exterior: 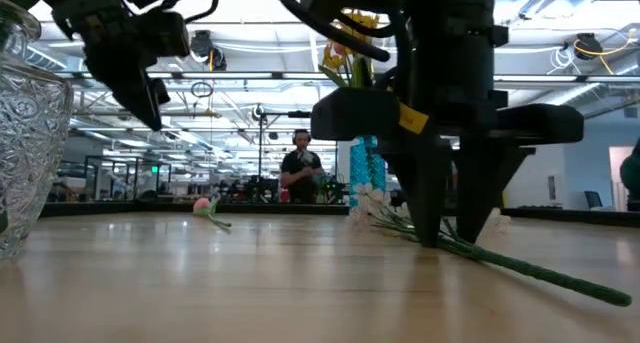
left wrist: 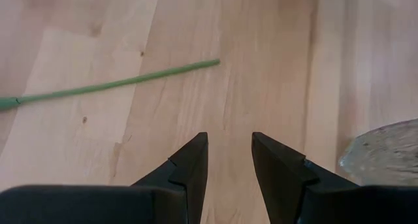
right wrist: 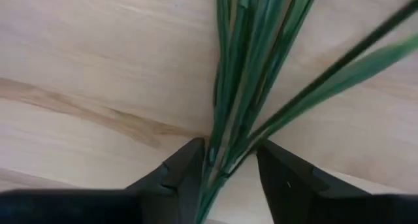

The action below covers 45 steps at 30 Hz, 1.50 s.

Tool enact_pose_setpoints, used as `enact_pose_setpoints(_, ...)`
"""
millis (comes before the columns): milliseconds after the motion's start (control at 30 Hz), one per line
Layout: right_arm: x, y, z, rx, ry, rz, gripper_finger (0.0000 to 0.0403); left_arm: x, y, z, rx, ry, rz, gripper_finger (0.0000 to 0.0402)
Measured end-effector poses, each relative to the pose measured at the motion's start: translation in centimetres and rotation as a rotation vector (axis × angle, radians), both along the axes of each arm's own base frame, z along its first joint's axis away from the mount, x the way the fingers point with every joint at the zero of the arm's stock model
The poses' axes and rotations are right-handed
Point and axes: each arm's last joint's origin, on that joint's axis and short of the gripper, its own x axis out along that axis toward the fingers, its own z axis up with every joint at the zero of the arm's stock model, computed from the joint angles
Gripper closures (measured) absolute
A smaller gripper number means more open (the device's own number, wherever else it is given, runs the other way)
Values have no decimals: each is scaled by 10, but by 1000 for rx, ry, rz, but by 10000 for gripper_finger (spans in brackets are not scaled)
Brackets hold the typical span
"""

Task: Sort flowers into vase by color
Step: Put the white flowers into the blue vase

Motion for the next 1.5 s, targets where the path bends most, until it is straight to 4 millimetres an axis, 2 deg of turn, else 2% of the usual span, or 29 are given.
enact_pose_setpoints(200, 1, 0, -6, -8, 7, 4, 343, -6, 0, 21, 29, -34, -31, 277)
enact_pose_setpoints(300, -4, 2, 5, -29, 3, 29, 389, -15, 0, 30, 77, -13, -49, 277)
enact_pose_setpoints(400, -21, -2, 20, -76, 103, 34, 390, -24, 0, 40, 95, 0, -40, 277)
enact_pose_setpoints(433, -30, -4, 28, -120, 151, 26, 390, -27, 0, 43, 96, 4, -39, 277)
enact_pose_setpoints(500, -42, -4, 54, -173, 135, -15, 393, -33, 0, 48, 96, 1, -37, 277)
enact_pose_setpoints(567, -63, -5, 83, -239, 178, -29, 398, -37, 0, 52, 100, -16, -37, 277)
enact_pose_setpoints(633, -80, -4, 103, -289, 183, -40, 399, -39, 0, 54, 102, -41, -34, 277)
enact_pose_setpoints(700, -93, -3, 119, -304, 103, -66, 400, -39, 0, 55, 101, -53, -31, 277)
enact_pose_setpoints(833, -130, -7, 145, -405, -101, -113, 401, -39, 0, 56, 99, -58, -28, 277)
enact_pose_setpoints(933, -153, -11, 144, -438, -170, -142, 402, -39, 0, 56, 99, -57, -28, 277)
enact_pose_setpoints(1067, -172, -20, 145, -366, -150, -43, 402, -39, 0, 56, 99, -57, -28, 277)
enact_pose_setpoints(1200, -176, -24, 134, -360, -158, -109, 401, -39, -1, 56, 81, -58, -39, 277)
enact_pose_setpoints(1300, -179, -25, 123, -374, -126, -48, 402, -39, -1, 57, 90, -71, -61, 277)
enact_pose_setpoints(1500, -184, -29, 98, -330, -199, -38, 402, -33, 1, 57, 133, -261, -74, 277)
